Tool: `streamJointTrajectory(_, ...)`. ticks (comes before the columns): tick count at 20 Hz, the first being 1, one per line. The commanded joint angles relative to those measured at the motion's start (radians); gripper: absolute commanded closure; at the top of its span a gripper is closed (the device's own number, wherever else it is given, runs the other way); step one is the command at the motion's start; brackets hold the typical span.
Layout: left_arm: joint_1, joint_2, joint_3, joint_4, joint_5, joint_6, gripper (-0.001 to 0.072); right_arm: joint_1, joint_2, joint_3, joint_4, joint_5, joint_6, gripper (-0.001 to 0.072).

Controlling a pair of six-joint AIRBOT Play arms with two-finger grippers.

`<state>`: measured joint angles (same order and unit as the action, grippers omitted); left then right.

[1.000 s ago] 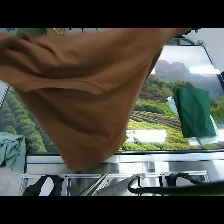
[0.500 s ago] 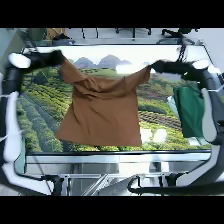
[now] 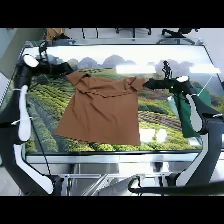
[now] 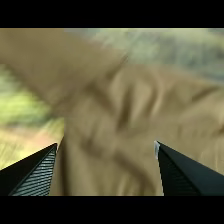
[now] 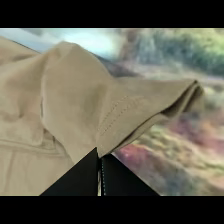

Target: Fold the shirts.

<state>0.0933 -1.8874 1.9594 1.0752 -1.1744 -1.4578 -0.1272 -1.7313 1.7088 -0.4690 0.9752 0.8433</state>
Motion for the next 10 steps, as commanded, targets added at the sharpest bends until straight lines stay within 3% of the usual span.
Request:
streamJointTrajectory(1, 0.122, 0.123, -0.167, 0.007, -0.259, -0.023, 0.0052, 0.0, -0.007, 0.0, -0.002, 0.034, -0.007, 0.0698)
streamJointTrajectory(8, 0.27, 0.302, -0.742, 0.006, -0.237, 0.052, 0.0055, 0.0, -0.007, 0.0, 0.001, 0.089, -0.006, 0.0698)
streamJointTrajectory(10, 0.279, 0.299, -0.823, 0.007, -0.224, 0.071, 0.0309, 0.0, -0.007, 0.0, 0.001, 0.1, -0.006, 0.0698)
